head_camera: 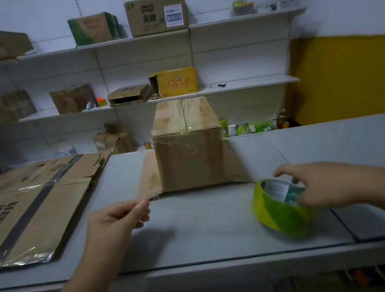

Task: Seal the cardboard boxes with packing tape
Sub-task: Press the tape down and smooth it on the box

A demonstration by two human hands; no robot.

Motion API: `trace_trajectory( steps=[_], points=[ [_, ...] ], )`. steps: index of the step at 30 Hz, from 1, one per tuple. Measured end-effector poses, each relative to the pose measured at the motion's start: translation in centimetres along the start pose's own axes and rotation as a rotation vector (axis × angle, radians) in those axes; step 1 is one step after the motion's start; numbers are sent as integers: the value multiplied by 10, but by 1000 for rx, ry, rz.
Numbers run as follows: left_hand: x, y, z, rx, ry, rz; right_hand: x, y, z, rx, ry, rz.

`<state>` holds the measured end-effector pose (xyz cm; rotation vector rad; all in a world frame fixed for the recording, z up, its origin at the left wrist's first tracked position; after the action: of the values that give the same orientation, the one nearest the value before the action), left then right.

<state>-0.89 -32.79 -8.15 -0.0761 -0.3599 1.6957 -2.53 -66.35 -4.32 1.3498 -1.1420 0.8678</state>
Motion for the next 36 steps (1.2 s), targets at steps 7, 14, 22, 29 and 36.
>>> trace_trajectory(
  steps=[7, 14, 22, 29, 36],
  points=[
    [-1, 4, -11, 22, -24, 24, -19, 7, -35, 414, -43, 181],
    [8, 7, -1, -36, 4, 74, -27, 16, -63, 665, 225, 77],
    [35, -18, 57, -186, 117, 97, 46, 13, -58, 520, -387, -462],
    [3, -67, 78, -260, 72, 69, 115, -33, -30, 352, -440, -425],
    [-22, -97, 51, -253, 21, 87, 112, -86, -27, 323, -631, -498]
  ],
)
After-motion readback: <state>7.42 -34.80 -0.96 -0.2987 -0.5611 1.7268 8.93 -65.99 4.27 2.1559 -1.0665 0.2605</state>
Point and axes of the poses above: each hand's wrist, its own y-axis away from the middle knuckle, its own x-axis out of the back of the hand, z = x × y, the point moved 3 cm from there along -y, towards the middle knuckle, and after that the axes turned 6 degrees about -x, right-handed, at the moved point
